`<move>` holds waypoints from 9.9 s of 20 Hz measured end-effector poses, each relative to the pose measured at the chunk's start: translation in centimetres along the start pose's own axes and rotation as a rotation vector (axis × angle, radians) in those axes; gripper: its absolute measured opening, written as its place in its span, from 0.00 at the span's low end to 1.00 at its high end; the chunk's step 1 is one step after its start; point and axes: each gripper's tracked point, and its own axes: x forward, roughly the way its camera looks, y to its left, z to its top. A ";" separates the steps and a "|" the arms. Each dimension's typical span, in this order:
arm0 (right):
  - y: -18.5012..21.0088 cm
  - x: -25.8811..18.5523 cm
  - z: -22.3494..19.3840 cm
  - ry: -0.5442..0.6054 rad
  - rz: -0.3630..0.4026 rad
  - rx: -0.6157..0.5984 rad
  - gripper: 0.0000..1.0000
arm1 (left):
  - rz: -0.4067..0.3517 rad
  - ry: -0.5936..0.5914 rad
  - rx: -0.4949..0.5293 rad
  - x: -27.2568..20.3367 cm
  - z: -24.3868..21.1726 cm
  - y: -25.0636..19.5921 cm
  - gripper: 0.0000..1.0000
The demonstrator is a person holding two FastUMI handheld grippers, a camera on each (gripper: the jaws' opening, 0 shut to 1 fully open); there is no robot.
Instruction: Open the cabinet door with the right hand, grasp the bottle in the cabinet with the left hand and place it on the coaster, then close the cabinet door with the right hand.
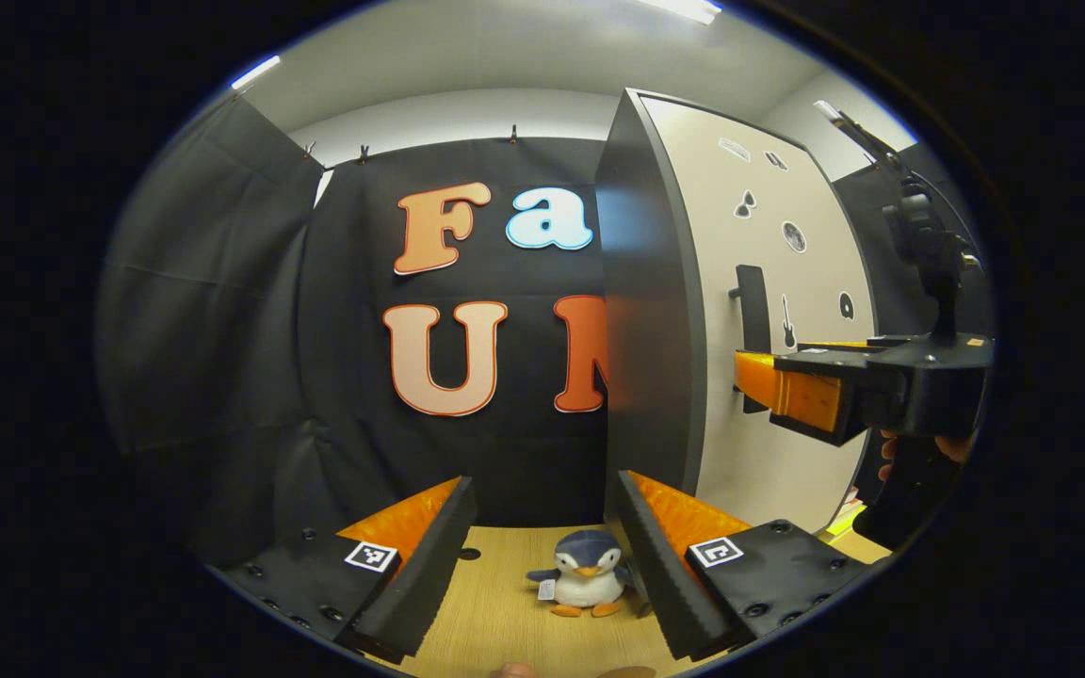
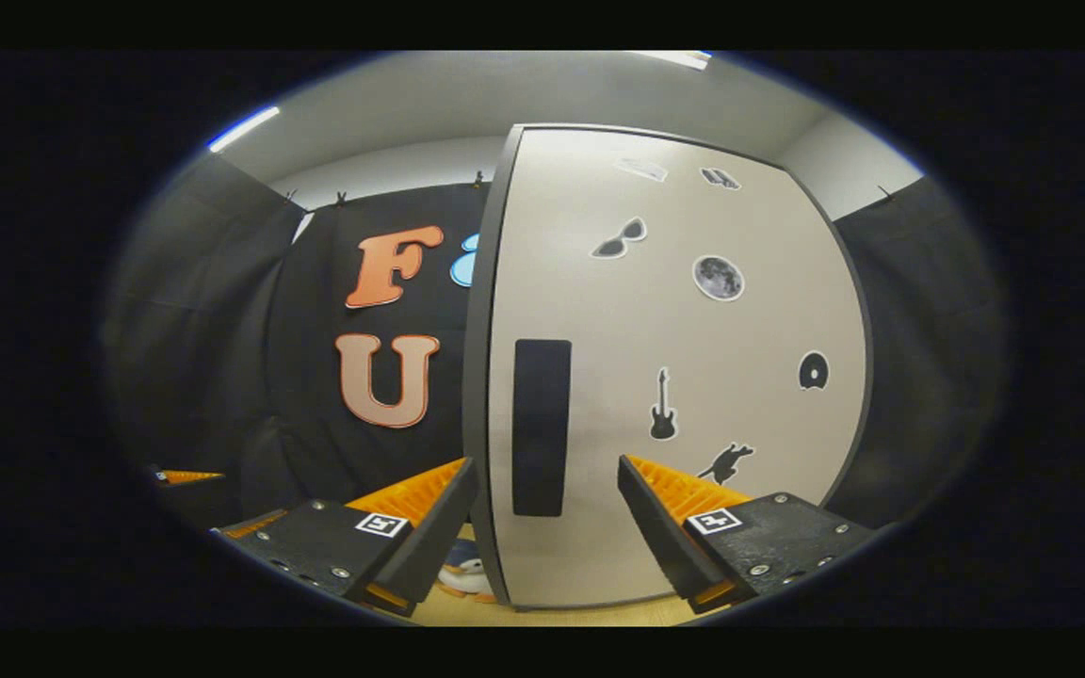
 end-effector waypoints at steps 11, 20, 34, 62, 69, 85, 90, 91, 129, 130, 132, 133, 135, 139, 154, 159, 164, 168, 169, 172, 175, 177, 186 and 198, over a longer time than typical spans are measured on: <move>0.3 3.0 -0.9 0.055 0.018 0.110 0.38 | -0.029 0.052 -0.019 1.3 -1.9 -0.3 0.97; 0.3 2.5 -0.7 0.022 -0.007 0.075 0.20 | 0.027 0.101 -0.032 1.3 -3.4 1.7 0.97; -1.2 -1.4 0.1 -0.015 -0.004 0.084 0.18 | 0.018 0.083 -0.024 0.2 -2.8 0.5 0.97; -18.8 -18.1 0.9 0.045 -0.211 0.111 0.14 | -0.348 0.029 -0.057 -1.4 -0.8 -17.7 0.97; -26.3 -18.5 0.5 0.028 -0.168 0.130 0.15 | -0.317 0.010 -0.042 -2.5 -0.3 -19.4 0.97; -31.9 -24.3 0.0 0.081 -0.301 0.043 0.66 | -0.371 0.034 -0.030 -0.8 -0.8 -22.9 0.96; -30.0 -27.7 1.2 0.048 -0.389 0.079 0.78 | -0.454 0.074 -0.055 0.6 -2.4 -25.0 0.96; -29.5 -28.0 1.2 0.041 -0.397 0.084 0.81 | -0.460 0.077 -0.063 1.2 -2.5 -25.0 0.96; -20.9 -18.7 -0.2 0.101 -0.262 -0.065 0.93 | -0.472 0.011 -0.032 17.8 -1.6 -32.0 0.81; -20.7 -18.6 -0.1 0.098 -0.234 -0.072 0.93 | -0.458 -0.002 -0.031 17.0 -1.4 -31.3 0.82; -20.3 -18.4 -0.3 0.090 -0.176 -0.083 0.93 | -0.420 -0.033 -0.019 15.3 -0.8 -29.6 0.81; -20.1 -18.3 -0.6 0.095 -0.150 -0.084 0.93 | -0.405 -0.050 -0.013 14.1 -0.5 -28.6 0.81; -19.4 -18.1 -0.8 0.086 -0.101 -0.077 0.94 | -0.389 -0.069 -0.006 11.5 -0.6 -26.9 0.80; -17.0 -17.8 -1.5 0.080 -0.030 -0.027 0.93 | -0.382 -0.109 0.024 5.8 -2.4 -23.6 0.79; -14.3 -20.4 -7.0 0.186 -0.178 0.271 0.93 | -0.316 0.041 -0.015 -6.4 -22.4 -14.1 0.81; -15.2 -20.8 -7.6 0.186 -0.229 0.185 0.93 | -0.285 0.065 -0.009 -6.9 -26.8 -12.5 0.81; -12.7 -20.7 -8.4 0.211 -0.183 0.084 0.93 | -0.240 0.107 -0.025 -6.6 -30.4 -11.4 0.81; -11.7 -20.1 -8.6 0.229 -0.154 0.039 0.93 | -0.249 0.117 -0.018 -6.6 -31.7 -11.8 0.81; -11.6 -20.0 -8.5 0.224 -0.150 0.037 0.93 | -0.255 0.118 -0.022 -6.6 -32.0 -12.0 0.81; -11.9 -19.9 -8.2 0.210 -0.156 0.043 0.93 | -0.256 0.119 -0.006 -6.9 -32.7 -12.2 0.82; -12.7 -20.0 -8.6 0.227 -0.174 0.051 0.93 | -0.246 0.129 0.004 -6.8 -33.6 -12.1 0.82; -13.1 -20.3 -8.9 0.231 -0.185 0.052 0.94 | -0.247 0.122 0.005 -6.7 -33.5 -12.1 0.83; -12.7 -19.6 -9.7 0.253 -0.171 0.049 0.89 | -0.251 0.174 0.013 -6.4 -34.6 -12.2 0.96; -16.8 -21.7 -5.8 0.169 -0.248 0.101 0.93 | -0.241 0.059 0.021 -2.5 -23.5 -12.3 0.96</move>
